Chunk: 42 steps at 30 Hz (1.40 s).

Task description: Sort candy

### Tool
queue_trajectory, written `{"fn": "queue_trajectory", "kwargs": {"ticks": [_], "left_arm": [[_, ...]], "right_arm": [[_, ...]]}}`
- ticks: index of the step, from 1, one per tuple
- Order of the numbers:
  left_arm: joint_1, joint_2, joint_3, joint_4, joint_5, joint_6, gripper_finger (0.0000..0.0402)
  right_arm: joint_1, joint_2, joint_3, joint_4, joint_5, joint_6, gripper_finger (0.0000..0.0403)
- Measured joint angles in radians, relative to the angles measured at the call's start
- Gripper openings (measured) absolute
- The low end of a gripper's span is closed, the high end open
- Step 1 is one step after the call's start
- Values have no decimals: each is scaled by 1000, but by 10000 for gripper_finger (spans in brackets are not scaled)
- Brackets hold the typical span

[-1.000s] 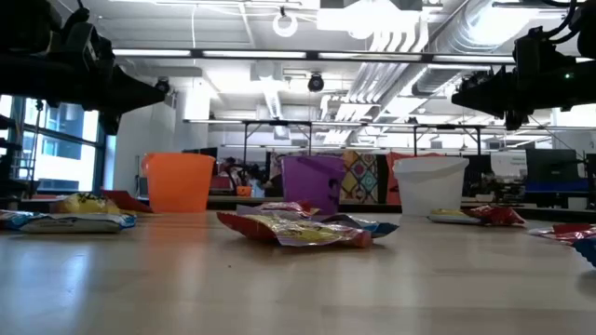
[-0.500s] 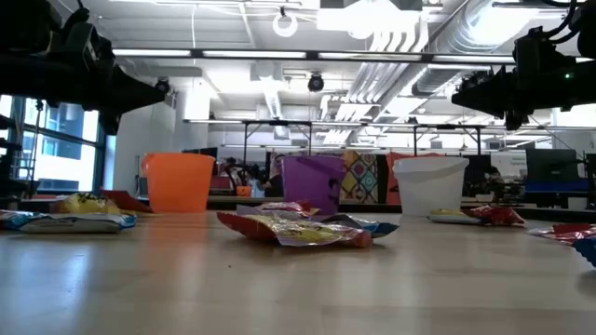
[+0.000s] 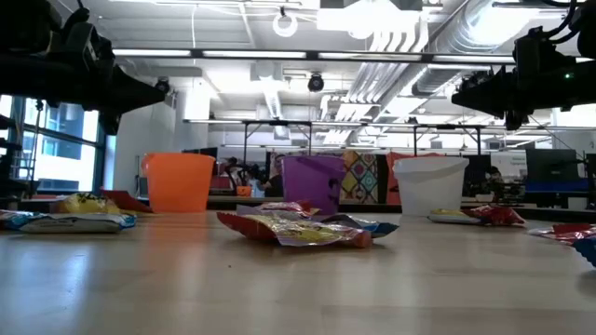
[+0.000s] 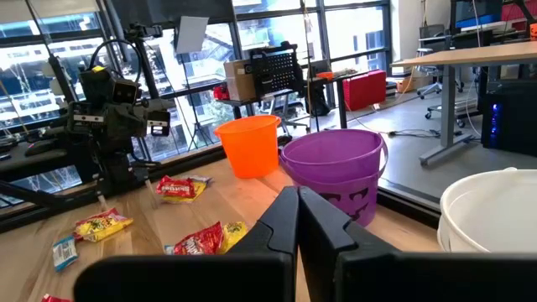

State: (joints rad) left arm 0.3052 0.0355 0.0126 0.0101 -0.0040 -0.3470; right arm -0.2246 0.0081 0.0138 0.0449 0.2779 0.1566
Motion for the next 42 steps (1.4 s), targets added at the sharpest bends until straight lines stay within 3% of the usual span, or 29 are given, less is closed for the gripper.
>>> {"fn": "queue_trajectory", "kwargs": {"ticks": [17,23,29,32,36,42], "left_arm": [[0,0,0,6,-8,-1,1],[0,0,0,8,-8,0,1],[0,0,0,11,-8,0,1],[0,0,0,11,-8,0,1],[0,0,0,15,-18,-1,1],[2,2,0,23,-155,-92,1]], "right_arm": [[0,0,0,3,0,0,0],[0,0,0,90,3,43,0],[-12,0,0,278,134,50,0],[-25,6,0,267,127,59,0],[-33,67,0,184,87,234,0],[-30,255,54,14,86,418,0]]}}
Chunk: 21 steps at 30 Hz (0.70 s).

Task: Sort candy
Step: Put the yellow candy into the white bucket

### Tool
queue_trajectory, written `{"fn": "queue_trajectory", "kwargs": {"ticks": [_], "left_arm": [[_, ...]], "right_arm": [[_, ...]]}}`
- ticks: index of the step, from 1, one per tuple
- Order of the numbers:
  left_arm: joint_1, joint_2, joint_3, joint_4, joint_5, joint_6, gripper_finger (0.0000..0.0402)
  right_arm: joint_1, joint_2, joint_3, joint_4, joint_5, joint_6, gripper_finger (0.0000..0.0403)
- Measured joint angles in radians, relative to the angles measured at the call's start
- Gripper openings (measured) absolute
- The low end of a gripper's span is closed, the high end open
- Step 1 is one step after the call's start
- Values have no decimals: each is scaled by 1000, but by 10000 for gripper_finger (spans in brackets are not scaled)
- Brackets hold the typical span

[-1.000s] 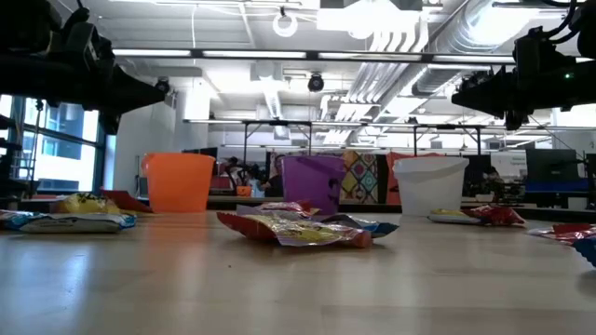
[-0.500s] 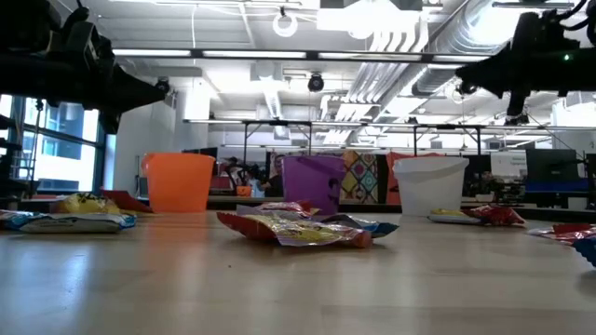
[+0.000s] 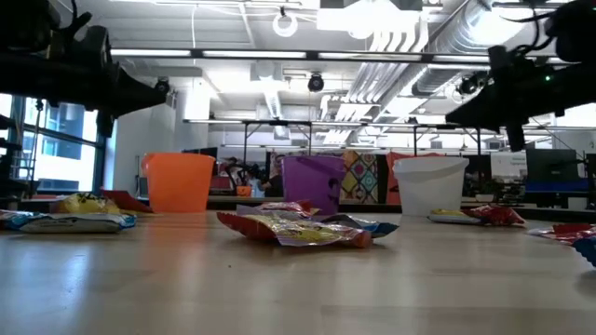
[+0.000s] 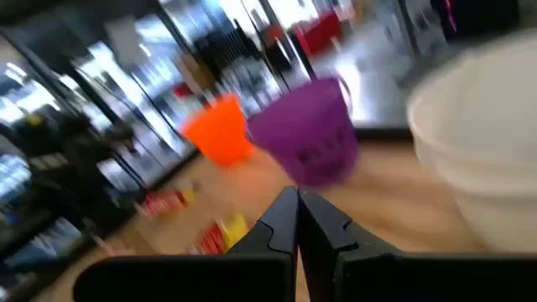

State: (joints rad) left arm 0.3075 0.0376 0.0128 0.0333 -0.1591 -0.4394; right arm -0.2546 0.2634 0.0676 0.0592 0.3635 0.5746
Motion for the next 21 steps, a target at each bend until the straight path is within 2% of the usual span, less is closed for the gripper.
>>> {"fn": "queue_trajectory", "kwargs": {"ticks": [3,6,12,17,21], "left_arm": [[0,0,0,10,-54,-20,1],[0,0,0,11,-64,19,1],[0,3,0,10,-63,47,1],[0,3,0,10,-64,118,1],[0,3,0,10,-64,61,1]], "right_arm": [[0,129,93,-147,0,68,1],[0,269,206,-318,-3,134,12],[-15,563,444,-663,-95,232,81],[-68,792,574,-753,-166,139,158],[-168,933,614,-770,-250,15,201]]}}
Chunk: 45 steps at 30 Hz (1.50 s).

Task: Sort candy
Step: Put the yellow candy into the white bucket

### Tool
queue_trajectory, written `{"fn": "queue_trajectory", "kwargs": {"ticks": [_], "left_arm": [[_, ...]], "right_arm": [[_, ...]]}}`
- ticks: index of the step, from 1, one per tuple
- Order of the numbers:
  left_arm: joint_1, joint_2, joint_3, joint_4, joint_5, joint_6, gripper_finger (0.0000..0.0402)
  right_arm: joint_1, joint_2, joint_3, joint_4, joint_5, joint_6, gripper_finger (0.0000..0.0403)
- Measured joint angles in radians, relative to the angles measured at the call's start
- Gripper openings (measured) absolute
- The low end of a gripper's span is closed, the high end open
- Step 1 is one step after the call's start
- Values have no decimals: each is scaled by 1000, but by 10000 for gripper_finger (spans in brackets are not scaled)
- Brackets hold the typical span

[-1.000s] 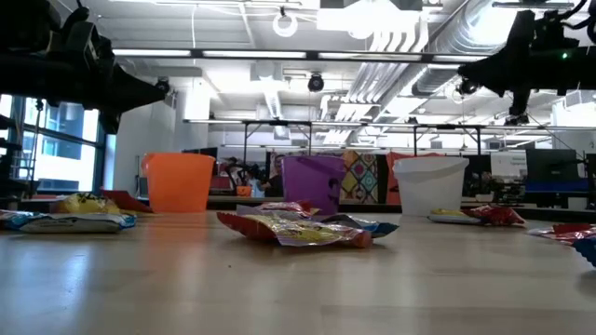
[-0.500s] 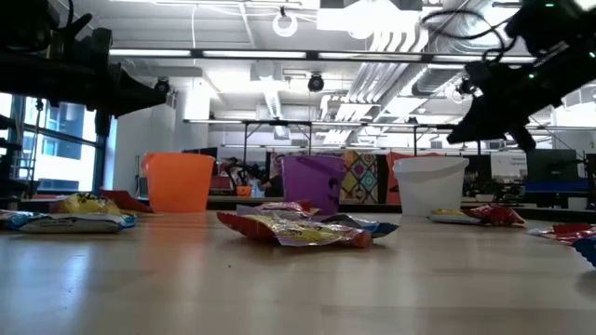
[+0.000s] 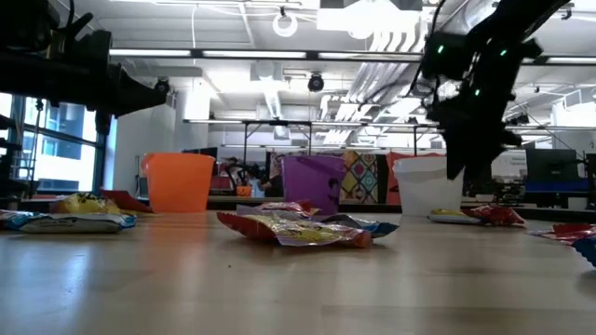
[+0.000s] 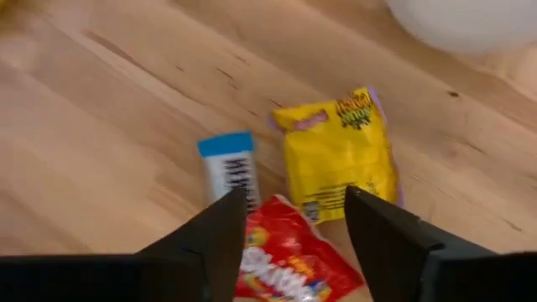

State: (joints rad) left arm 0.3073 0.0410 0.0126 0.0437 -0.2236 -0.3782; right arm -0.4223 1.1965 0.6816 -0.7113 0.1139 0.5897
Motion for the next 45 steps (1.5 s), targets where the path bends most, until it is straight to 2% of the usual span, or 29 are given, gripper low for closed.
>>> {"fn": "queue_trajectory", "kwargs": {"ticks": [8,12,15,18,22,27,29,32,36,41,45], "left_arm": [[0,0,0,2,-26,-20,1],[0,1,0,2,-26,12,1],[0,5,0,3,-26,14,1],[0,17,0,3,-26,13,1],[0,34,0,3,-26,-20,0],[0,60,0,4,-24,-29,0],[0,66,0,3,-22,-30,0],[0,72,0,3,-23,-34,0],[0,74,0,3,-23,-62,0],[0,74,0,5,-50,-66,0],[0,74,0,6,-53,-66,0]], "right_arm": [[-202,159,1,61,-74,-194,215],[-248,226,1,115,-157,-234,204],[-255,273,1,143,-182,-232,188],[-252,295,4,155,-204,-224,159],[-227,284,20,117,-238,-197,100],[-181,233,123,37,-263,-223,22],[-160,218,178,10,-273,-240,7],[-141,201,280,19,-268,-257,12],[-182,203,418,12,-172,-257,13],[-328,203,543,-47,-123,-266,3],[-470,223,539,-142,-96,-300,3]]}}
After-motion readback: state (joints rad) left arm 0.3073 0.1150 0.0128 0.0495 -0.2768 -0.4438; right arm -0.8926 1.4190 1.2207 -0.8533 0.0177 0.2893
